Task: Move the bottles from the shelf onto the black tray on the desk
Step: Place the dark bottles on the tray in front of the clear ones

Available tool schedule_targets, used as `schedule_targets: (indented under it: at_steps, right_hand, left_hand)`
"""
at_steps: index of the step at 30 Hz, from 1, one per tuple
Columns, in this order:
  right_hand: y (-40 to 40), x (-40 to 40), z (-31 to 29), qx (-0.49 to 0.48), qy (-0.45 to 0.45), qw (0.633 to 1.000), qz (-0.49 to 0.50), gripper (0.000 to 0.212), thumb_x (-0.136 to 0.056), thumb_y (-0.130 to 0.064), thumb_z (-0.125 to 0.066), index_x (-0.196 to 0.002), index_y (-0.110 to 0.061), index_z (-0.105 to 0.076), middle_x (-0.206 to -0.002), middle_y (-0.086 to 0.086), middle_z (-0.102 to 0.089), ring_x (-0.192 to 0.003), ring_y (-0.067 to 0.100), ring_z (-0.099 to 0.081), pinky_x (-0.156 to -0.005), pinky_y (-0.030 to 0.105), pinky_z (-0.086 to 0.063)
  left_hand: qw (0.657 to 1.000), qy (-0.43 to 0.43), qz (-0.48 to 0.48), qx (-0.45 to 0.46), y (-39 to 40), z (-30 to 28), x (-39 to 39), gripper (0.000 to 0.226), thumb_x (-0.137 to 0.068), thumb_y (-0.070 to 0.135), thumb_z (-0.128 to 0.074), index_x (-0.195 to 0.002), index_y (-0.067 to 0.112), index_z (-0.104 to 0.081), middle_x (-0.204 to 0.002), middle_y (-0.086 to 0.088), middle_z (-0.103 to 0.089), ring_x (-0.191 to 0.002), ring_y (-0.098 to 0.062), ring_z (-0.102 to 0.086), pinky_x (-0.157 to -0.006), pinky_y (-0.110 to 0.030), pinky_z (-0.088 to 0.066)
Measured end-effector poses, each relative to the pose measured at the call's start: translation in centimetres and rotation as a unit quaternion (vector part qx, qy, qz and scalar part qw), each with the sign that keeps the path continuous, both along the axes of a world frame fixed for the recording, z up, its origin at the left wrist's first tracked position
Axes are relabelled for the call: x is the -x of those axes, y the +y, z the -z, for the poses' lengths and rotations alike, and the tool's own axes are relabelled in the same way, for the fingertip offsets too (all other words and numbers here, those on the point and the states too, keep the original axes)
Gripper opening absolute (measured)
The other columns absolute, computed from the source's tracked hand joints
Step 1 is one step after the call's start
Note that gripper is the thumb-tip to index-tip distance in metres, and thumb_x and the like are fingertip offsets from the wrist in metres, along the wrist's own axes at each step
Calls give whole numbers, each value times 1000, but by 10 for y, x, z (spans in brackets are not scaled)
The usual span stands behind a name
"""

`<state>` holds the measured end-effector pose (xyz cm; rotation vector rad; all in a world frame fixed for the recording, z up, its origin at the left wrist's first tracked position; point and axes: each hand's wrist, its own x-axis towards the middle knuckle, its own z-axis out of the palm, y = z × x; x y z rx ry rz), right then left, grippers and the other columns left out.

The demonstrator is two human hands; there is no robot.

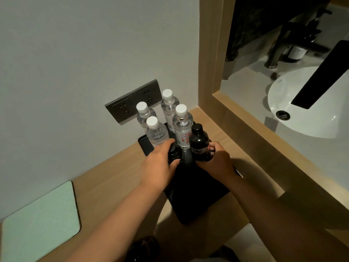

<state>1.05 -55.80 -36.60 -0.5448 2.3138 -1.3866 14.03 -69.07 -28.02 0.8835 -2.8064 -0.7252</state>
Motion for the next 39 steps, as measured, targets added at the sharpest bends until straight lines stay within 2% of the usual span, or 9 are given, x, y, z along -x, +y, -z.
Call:
schedule_targets:
  at_steps: [5, 9, 13, 16, 19, 24, 29, 34, 39]
  right_hand:
    - [4, 1, -3, 3, -11, 999, -32, 50, -64, -17, -85, -96, -18, -46, -84, -10, -60, -76, -6, -54, -62, 1, -41]
    - [-1, 6, -4, -10, 15, 999, -44, 44, -66, -11, -83, -77, -27, -43, -84, -1, -58, -72, -6, -50, -61, 1, -39]
    - [-6, 10, 1, -17, 13, 998, -58, 48, -68, -14, -82, -95, -20, -43, -92, 2, -60, -83, 14, -58, -60, 3, -38]
    - [-7, 12, 4, -13, 8, 998, -61, 50, -68, -13, -81, -99, -20, -43, -96, 3, -61, -90, 16, -59, -63, 9, -37]
    - [-8, 11, 6, -5, 5, 999, -52, 51, -67, -11, -81, -99, -23, -42, -99, 4, -61, -95, 19, -60, -73, 22, -41]
    - [-11, 11, 2, -16, -23, 999, -46, 52, -68, -15, -79, -108, -17, -45, -101, 5, -65, -93, 20, -62, -73, 27, -45]
    - [-8, 4, -8, -28, -23, 999, -39, 69, -65, -5, -78, -125, -15, -45, -119, 9, -59, -108, 23, -56, -84, 24, -40]
    - [1, -3, -35, -27, -24, 999, -35, 74, -71, -2, -74, -135, -19, -41, -136, 5, -45, -124, 21, -46, -100, 24, -34]
    - [18, -11, -62, -34, 34, 997, -68, 72, -79, -4, -70, -140, -14, -34, -142, 7, -37, -131, 19, -39, -97, 7, -18]
  left_hand:
    - [999, 30, 9, 22, -2, 10, -2, 57, -78, 28, -72, -130, 31, -48, -123, 2, -63, -108, -21, -62, -86, -39, -53]
    - [999, 28, 10, 31, -3, 12, -2, 59, -79, 30, -71, -132, 32, -45, -125, 3, -62, -108, -21, -62, -84, -41, -54]
    - [999, 26, 4, 43, -2, 13, -3, 61, -80, 30, -71, -135, 30, -45, -127, 2, -61, -110, -21, -61, -86, -41, -53]
    - [999, 24, 7, 48, -2, 14, -4, 61, -81, 31, -70, -136, 30, -43, -129, 3, -60, -112, -20, -60, -87, -40, -53]
    - [999, 19, 6, 46, -1, 15, -4, 62, -82, 32, -69, -138, 30, -41, -131, 1, -59, -111, -21, -61, -87, -42, -53]
    - [998, 2, 16, 58, -2, 11, -3, 62, -84, 36, -66, -139, 31, -38, -131, 1, -59, -108, -21, -61, -84, -42, -54]
    - [999, -15, 21, 39, -2, 4, -2, 64, -84, 35, -66, -141, 29, -37, -136, 0, -54, -120, -22, -54, -93, -39, -49]
    - [999, -4, 23, -24, -3, -8, -8, 72, -82, 31, -70, -144, 28, -35, -141, 0, -49, -130, -19, -44, -104, -34, -39]
    - [994, 44, -47, -90, 7, -19, -37, 56, -86, 29, -66, -136, 34, -43, -135, 3, -55, -126, -17, -49, -102, -37, -43]
